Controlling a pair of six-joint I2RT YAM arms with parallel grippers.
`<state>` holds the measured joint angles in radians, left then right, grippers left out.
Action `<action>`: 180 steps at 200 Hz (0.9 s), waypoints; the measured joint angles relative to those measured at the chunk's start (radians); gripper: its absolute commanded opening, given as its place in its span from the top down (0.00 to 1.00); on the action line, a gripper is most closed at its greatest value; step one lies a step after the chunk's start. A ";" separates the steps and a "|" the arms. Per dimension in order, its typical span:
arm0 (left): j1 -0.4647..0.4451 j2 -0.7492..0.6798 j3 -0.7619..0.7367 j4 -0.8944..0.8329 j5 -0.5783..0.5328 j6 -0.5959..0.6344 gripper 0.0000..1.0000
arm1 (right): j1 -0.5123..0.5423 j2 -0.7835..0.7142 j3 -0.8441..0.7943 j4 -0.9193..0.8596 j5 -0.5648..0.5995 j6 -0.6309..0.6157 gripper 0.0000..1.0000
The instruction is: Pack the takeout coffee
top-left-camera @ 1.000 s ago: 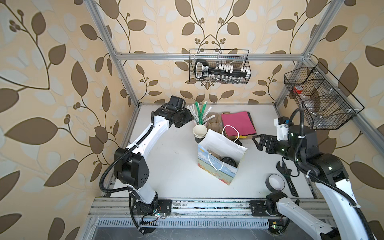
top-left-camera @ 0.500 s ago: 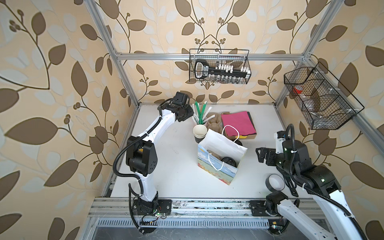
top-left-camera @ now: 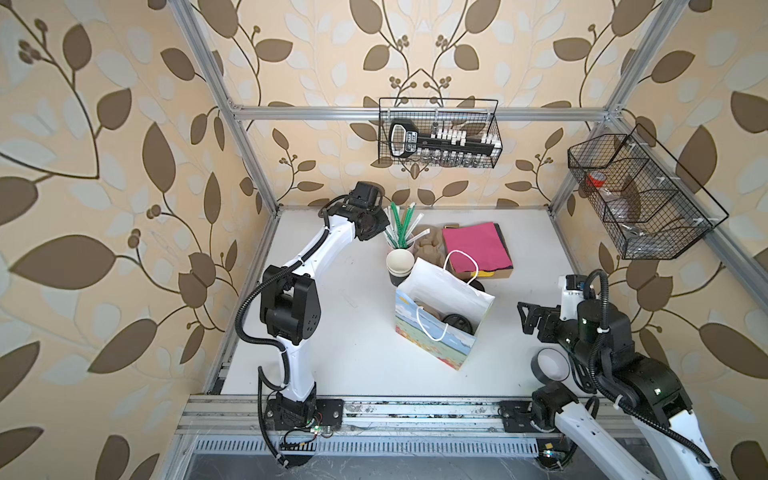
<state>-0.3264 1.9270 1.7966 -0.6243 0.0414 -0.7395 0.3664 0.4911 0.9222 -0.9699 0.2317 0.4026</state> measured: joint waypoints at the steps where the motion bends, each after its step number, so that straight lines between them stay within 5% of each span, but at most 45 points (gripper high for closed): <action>1: 0.000 0.000 0.000 0.000 0.000 0.000 0.87 | 0.000 0.000 0.000 0.001 0.000 0.000 0.00; 53: -0.002 0.000 0.003 -0.001 0.001 -0.003 0.99 | 0.000 0.000 0.000 0.014 0.000 0.000 0.00; 180: -0.029 -0.038 0.006 -0.007 0.000 0.000 1.00 | 0.000 0.000 -0.010 0.024 0.000 0.000 0.00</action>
<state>-0.3550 1.8893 1.8030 -0.6315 0.0418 -0.7399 0.3668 0.4911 0.9123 -0.9463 0.2321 0.4023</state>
